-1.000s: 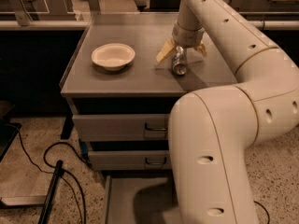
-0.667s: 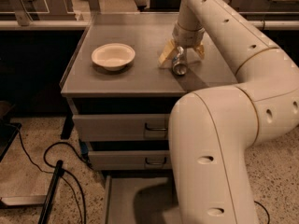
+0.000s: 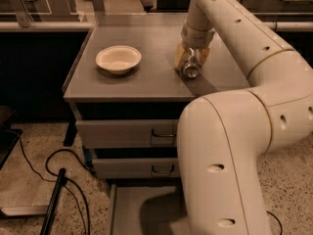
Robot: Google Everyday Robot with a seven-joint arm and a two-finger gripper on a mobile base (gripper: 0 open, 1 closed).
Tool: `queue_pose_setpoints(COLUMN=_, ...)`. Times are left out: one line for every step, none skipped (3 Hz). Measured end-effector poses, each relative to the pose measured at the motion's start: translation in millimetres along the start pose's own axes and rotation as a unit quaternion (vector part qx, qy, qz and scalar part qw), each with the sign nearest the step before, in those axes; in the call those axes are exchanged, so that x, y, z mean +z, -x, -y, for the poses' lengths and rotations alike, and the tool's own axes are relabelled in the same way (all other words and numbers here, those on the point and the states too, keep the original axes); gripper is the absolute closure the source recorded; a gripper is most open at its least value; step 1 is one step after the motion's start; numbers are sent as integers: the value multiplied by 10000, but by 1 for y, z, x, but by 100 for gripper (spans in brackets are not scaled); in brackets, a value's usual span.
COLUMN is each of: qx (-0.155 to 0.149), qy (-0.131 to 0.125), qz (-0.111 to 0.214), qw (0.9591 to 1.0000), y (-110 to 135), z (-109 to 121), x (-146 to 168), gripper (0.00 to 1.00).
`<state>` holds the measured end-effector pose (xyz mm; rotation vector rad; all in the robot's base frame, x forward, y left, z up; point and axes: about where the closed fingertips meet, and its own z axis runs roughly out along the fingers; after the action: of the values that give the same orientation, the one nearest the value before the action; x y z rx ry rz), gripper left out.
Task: Place redbull can into bottom drawer
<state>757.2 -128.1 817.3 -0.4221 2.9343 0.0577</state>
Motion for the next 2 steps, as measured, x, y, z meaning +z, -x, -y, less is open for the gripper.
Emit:
queue_pose_setpoints(qx=0, qy=0, qz=0, qw=10000, y=0, z=0, x=0, gripper=86)
queue_pose_setpoints(qx=0, qy=0, qz=0, qw=10000, y=0, z=0, x=0, gripper=100)
